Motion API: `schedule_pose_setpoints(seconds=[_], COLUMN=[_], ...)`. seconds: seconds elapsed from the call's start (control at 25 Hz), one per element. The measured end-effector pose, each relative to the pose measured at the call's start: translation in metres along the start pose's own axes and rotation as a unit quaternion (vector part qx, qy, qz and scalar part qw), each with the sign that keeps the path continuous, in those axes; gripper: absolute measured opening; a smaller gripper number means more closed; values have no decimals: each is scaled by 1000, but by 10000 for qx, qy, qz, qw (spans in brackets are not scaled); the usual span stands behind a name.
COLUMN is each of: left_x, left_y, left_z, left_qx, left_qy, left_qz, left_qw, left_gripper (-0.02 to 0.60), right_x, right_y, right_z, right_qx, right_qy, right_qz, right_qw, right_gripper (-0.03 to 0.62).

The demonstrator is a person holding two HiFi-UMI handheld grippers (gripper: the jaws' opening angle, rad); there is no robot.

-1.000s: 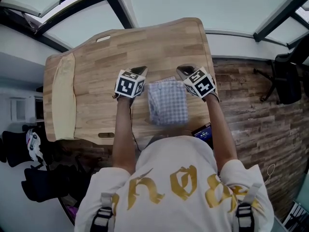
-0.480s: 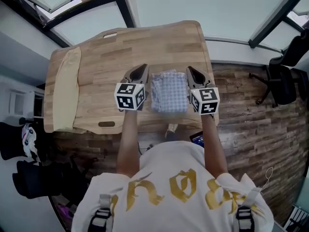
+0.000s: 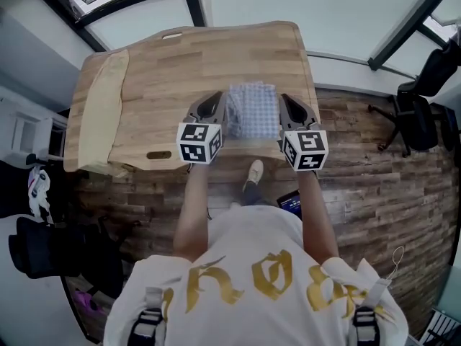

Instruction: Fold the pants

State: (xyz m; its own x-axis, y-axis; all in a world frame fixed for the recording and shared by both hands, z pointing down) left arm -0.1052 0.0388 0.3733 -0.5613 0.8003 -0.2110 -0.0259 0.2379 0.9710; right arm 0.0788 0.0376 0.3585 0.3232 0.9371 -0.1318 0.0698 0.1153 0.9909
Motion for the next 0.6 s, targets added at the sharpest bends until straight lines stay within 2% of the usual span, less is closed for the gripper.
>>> schedule_pose_setpoints(seconds=[0.16, 0.36, 0.6], left_x=[17, 24, 32], left_y=[-5, -13, -14], left_z=[3, 0, -3], left_qx=[-44, 153, 127], left_qy=[-83, -95, -112], left_qz=[129, 345, 432], left_qw=[9999, 9992, 9989], left_gripper=[43, 43, 43], right_x=[13, 18, 17], right_y=[0, -4, -3], right_z=[-4, -5, -9], right_qx=[-27, -70, -70], right_qy=[106, 188, 180], right_qz=[34, 114, 107], right_qw=[9999, 9997, 9998], right_gripper=[21, 21, 21])
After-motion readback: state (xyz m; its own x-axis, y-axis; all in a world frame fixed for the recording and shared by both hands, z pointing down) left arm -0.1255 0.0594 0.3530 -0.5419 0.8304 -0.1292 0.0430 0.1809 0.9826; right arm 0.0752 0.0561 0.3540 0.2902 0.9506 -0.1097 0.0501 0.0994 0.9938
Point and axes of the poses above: the fingertips, and each gripper's own axes: x backward along the fingers, z to its right, y out of its underside, the point moved 3 cm from there along x, backward along the fingers, and after that the axes turned 11 degrees about y, right-handed, at the moved point
